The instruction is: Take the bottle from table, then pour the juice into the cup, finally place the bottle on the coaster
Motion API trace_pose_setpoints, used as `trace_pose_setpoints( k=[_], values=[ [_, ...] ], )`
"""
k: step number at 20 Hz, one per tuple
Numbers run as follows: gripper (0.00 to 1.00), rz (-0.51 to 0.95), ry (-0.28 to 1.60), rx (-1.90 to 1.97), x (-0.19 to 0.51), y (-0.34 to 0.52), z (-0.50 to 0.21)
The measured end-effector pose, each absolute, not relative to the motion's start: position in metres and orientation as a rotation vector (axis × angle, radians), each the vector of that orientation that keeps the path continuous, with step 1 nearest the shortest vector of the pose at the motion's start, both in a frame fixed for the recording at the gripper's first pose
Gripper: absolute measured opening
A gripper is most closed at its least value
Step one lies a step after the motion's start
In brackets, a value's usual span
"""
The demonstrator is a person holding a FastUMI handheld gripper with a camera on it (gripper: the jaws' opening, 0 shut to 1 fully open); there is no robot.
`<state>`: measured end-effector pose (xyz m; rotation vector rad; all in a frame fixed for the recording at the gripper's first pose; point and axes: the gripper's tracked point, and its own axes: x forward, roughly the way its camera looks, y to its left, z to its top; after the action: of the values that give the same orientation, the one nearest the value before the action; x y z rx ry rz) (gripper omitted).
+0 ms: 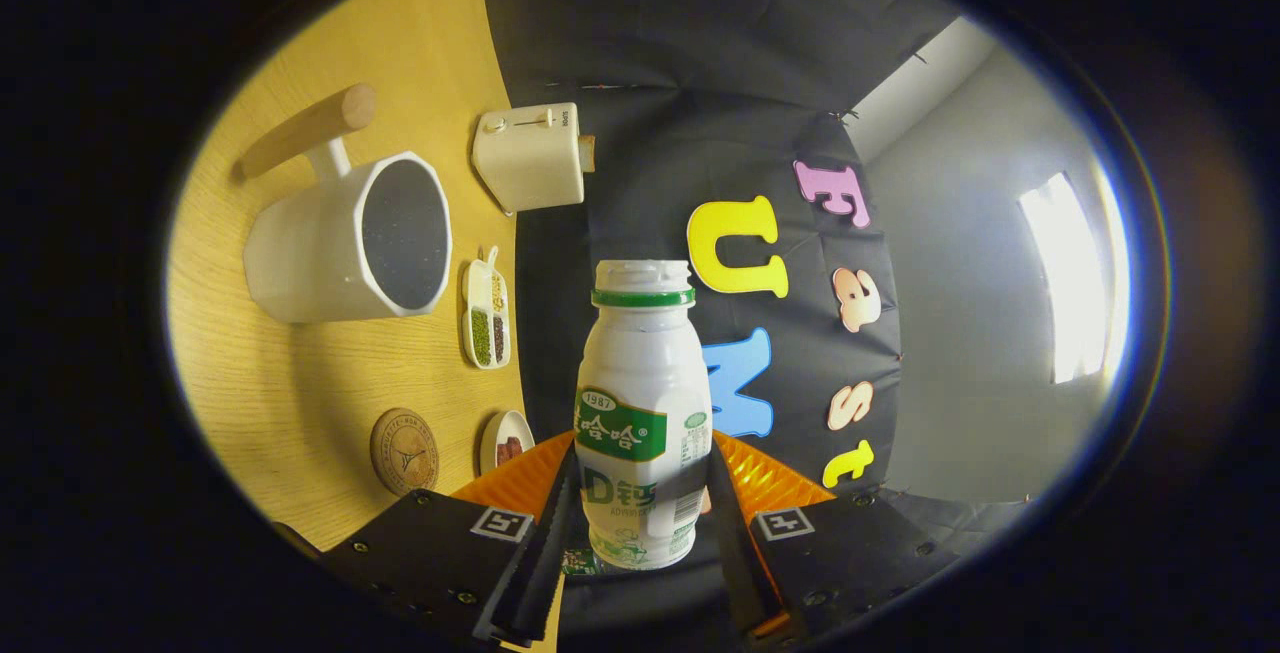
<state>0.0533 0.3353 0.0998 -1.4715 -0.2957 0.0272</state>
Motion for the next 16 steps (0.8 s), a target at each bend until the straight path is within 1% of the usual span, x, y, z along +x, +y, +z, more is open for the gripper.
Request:
trace_pose_setpoints(
  k=[16],
  values=[
    [0.66,-0.003,-0.337,-1.584,0.0523,0.3414,0.1043]
  ],
)
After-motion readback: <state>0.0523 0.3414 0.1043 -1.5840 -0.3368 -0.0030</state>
